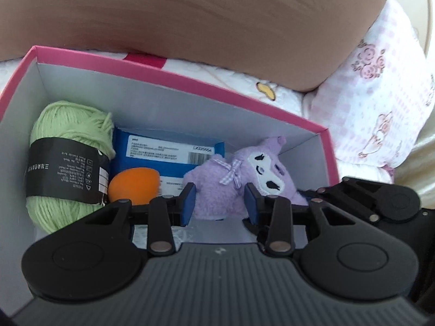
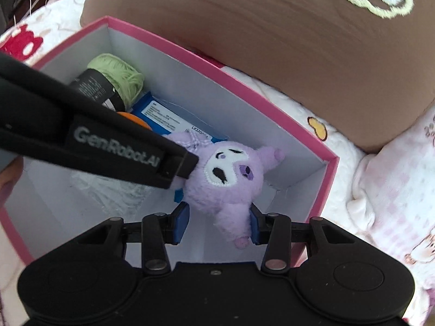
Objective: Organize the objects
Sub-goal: 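Lower the plush toy into the pink box beside the wet-wipe pack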
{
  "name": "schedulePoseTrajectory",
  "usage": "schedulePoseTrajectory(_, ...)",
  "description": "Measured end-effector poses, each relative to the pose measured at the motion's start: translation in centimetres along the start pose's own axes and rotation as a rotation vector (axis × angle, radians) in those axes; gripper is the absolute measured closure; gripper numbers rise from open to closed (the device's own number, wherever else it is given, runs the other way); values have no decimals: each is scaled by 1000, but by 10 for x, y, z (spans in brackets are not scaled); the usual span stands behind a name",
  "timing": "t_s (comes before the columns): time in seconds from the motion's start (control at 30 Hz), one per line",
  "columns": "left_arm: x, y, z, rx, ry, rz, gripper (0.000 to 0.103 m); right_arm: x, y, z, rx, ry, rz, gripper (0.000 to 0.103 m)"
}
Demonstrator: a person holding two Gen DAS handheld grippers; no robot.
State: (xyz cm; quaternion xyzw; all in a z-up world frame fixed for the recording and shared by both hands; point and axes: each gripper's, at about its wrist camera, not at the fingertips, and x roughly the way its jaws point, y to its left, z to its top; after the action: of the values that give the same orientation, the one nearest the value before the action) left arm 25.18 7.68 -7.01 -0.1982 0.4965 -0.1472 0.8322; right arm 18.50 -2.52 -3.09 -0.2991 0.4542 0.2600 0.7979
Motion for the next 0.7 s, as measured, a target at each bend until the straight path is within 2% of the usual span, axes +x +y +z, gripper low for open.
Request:
schedulePoseTrajectory(0.1, 6, -4, 1, -2, 2, 8, 66, 2, 3, -1, -37, 9, -21, 54)
schedulePoseTrajectory(0.3, 16, -13, -3, 0, -1, 18, 67, -4, 0, -8, -77, -9, -2, 53)
schedulePoseTrajectory(0.37, 22, -17, -5, -6, 13, 8, 69, -8, 0, -11, -97, -11, 20, 60)
schedulePoseTrajectory(0.43, 28, -22, -7, -9, 27, 10, 69, -13, 1, -14, -124, -23, 15, 79)
schedulePoseTrajectory(0.57, 34, -34, -9, -1, 24, 0, 70, -16, -8, -20, -97, -34, 8, 81)
schedulePoseTrajectory(0.7, 35, -42, -9, -10, 18, 0, 71, -25, -22, -28, -28, -60, 66, 83)
